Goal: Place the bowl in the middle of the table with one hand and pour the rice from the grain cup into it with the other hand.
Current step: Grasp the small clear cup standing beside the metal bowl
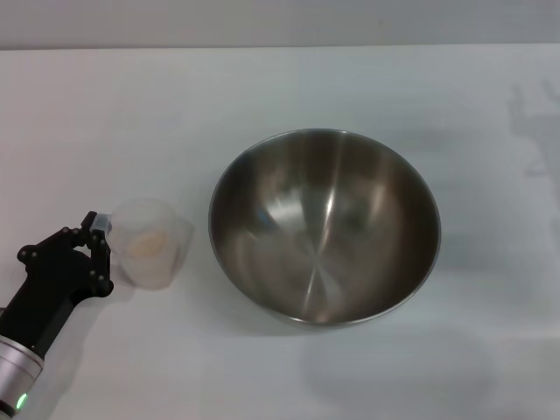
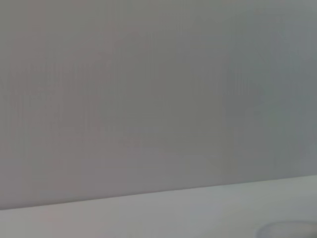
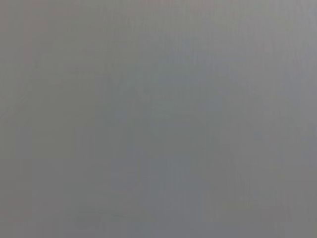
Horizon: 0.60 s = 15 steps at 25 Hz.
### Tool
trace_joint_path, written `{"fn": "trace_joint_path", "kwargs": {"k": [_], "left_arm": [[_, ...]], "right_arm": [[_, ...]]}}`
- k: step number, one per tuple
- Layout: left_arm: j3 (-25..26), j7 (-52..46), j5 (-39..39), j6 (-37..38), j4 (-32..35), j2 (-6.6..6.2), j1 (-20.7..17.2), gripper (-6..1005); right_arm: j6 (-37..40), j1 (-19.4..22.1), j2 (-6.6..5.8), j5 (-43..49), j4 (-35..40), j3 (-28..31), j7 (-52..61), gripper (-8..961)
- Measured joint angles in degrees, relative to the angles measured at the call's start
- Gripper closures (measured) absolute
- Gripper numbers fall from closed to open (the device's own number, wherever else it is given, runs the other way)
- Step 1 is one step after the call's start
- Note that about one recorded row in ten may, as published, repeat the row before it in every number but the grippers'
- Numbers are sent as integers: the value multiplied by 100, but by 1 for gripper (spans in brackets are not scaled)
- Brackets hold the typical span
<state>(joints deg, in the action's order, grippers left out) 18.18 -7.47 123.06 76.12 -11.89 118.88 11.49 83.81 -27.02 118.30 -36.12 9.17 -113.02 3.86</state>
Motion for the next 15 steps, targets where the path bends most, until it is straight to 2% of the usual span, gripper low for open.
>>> {"fn": "trace_joint_path", "kwargs": {"k": [6,7,8,11,12,13,14,15], "left_arm": [[148,0,-6,68,-104,3,26,883],[304,36,-10,194,-129,1,47,895],[407,79,-4,278,-142,6,55,969],[561,189,-8,400,-170,8,69,969],[766,442,-7,560,-248,13,90,969],[766,442,-7,560,-248,13,90,969],[1121,1165,-4,914,-430,13,196,969],[1190,1530,14,1094,-462,13,303,969]], "right_arm": [[4,4,0,0,-14,0,0,506],[4,4,0,0,-17,0,-3,506],[4,4,0,0,-20,0,-9,506],[4,4,0,0,-28,0,-22,506],[4,4,0,0,-28,0,-26,506],[5,4,0,0,-29,2,-29,506],[4,4,0,0,-29,5,-34,506],[5,4,0,0,-30,5,-38,506]]}}
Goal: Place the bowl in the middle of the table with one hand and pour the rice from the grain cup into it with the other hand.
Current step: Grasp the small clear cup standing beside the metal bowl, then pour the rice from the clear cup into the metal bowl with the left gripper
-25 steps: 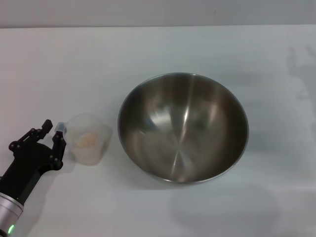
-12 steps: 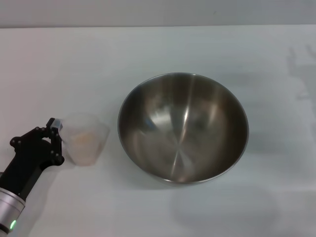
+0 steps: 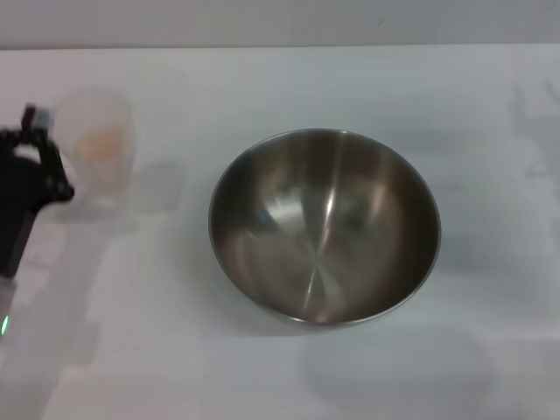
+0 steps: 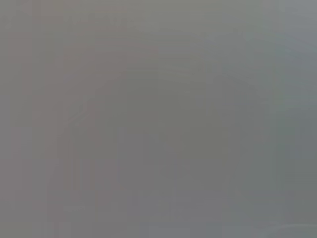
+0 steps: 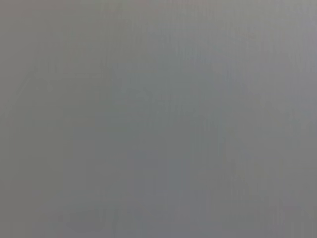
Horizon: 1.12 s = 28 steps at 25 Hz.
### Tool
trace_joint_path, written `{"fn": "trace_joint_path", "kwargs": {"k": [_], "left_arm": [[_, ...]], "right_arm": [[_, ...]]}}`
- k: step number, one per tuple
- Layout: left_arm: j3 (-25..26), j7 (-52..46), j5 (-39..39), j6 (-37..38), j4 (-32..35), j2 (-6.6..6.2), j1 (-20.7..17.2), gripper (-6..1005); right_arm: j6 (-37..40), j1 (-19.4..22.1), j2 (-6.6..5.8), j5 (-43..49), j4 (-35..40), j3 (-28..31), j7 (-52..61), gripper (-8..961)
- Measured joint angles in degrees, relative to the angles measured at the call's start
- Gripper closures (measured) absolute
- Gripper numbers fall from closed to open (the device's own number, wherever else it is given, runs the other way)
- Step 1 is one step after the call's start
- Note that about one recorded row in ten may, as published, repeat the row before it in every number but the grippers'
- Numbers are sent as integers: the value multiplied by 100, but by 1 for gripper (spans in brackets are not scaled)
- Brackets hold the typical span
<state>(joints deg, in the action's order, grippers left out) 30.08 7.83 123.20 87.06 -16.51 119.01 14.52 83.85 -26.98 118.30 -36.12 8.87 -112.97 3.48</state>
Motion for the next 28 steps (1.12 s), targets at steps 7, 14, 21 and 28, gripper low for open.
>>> {"fn": "trace_joint_path", "kwargs": {"k": [7,14,21,28], "left_arm": [[-297,1926,52,566,5,-9,562,968],[-1395,4186,57,394,-68,9,1109,968],[-1699,5802,169,192,-199,16,1238,969],[-1694,6575,526,180,-178,17,1239,970]], "right_arm": [[5,-3,0,0,0,29,-82,505],[8,-4,20,5,37,206,-85,505],[9,-8,26,5,11,214,-85,505],[3,-14,26,4,0,296,-85,506]]}}
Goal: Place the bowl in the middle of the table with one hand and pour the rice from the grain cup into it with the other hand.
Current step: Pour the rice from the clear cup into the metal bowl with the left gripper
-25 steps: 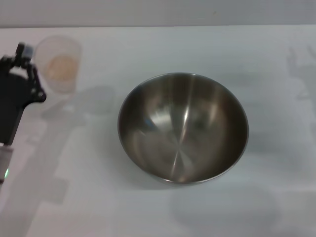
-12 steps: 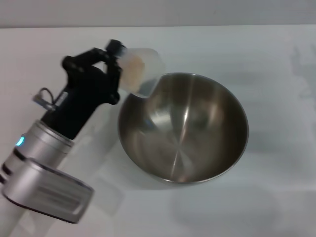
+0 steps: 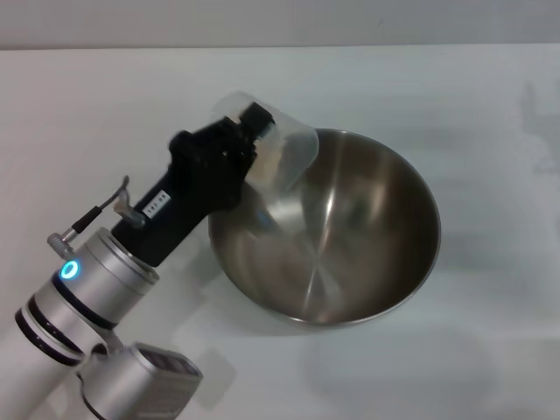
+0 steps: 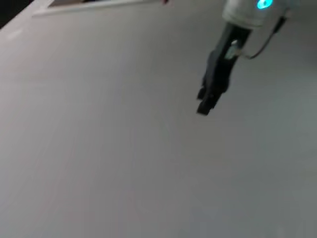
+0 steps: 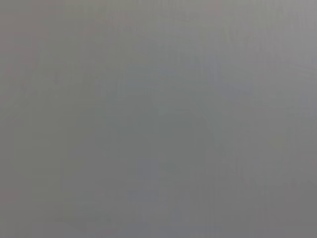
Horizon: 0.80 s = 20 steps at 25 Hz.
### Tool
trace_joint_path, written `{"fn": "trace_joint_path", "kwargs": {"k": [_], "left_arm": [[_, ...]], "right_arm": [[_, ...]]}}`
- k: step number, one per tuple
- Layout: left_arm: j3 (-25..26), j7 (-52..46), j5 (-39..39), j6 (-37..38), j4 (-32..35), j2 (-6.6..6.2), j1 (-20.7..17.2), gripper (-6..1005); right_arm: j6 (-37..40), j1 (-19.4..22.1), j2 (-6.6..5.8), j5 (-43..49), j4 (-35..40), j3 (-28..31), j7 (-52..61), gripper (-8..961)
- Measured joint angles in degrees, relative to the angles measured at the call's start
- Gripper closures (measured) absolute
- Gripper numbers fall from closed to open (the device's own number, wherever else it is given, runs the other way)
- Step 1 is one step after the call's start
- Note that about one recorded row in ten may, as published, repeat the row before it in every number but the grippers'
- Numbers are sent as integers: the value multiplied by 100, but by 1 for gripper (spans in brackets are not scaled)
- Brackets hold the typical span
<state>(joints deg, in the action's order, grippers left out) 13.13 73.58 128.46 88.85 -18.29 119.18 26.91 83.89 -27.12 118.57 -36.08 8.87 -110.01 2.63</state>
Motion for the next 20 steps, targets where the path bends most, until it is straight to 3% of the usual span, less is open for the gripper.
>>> {"fn": "trace_joint_path", "kwargs": {"k": [1,4,20], "left_arm": [[0,0,0,0,0,0,0,970],[39,1291,405,-131,11,0,31,970],[34,3158,417,-668,1,0,259,969]], "right_arm": [[-2,-4,0,0,0,0,0,506],[-5,-12,0,-2,0,-1,0,506],[5,-33,-4,-5,30,70,-64,506]]}}
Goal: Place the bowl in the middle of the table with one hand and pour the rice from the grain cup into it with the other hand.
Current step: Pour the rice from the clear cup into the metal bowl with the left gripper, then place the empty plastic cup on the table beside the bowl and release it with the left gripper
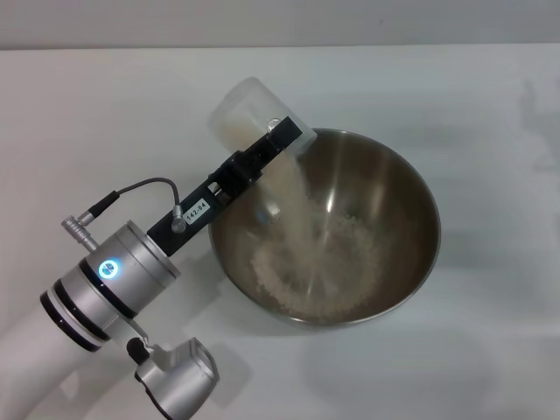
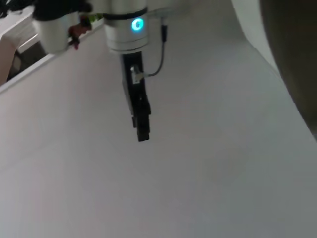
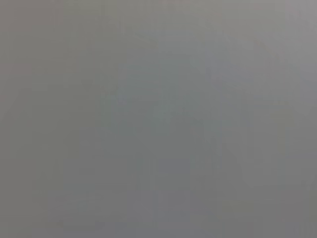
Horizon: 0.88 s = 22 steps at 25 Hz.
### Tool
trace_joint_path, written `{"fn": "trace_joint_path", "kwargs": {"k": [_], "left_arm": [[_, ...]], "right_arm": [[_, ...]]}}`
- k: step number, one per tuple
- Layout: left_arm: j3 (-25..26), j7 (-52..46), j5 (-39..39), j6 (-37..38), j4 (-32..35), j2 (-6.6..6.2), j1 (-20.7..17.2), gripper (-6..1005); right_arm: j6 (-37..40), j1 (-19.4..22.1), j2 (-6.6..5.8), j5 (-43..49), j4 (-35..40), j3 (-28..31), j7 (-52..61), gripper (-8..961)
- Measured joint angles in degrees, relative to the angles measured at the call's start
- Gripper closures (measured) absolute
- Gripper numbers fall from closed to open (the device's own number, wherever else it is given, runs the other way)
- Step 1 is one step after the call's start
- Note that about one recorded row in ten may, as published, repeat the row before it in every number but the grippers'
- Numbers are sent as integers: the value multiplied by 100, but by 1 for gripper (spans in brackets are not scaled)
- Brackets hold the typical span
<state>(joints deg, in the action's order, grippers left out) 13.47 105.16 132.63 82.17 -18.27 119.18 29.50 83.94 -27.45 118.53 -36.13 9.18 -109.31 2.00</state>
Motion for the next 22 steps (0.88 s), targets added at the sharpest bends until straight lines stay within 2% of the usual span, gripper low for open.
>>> {"fn": "trace_joint_path", "kwargs": {"k": [5,15,20,21,22], "left_arm": [[-29,761,18,-80,90,-8,42,969],[50,776,120,-215,164,-20,54,968],[350,321,96,-355,45,-6,41,968],[503,34,95,-340,-28,-7,11,968],[787,-666,95,-294,-149,-10,-65,968]], "right_arm": [[0,-31,0,0,15,78,-64,505],[-47,-87,12,1,32,86,-67,505],[-46,-122,13,1,32,86,-68,505],[-48,-138,12,1,32,86,-68,505],[-53,-154,13,2,31,86,-68,505]]}}
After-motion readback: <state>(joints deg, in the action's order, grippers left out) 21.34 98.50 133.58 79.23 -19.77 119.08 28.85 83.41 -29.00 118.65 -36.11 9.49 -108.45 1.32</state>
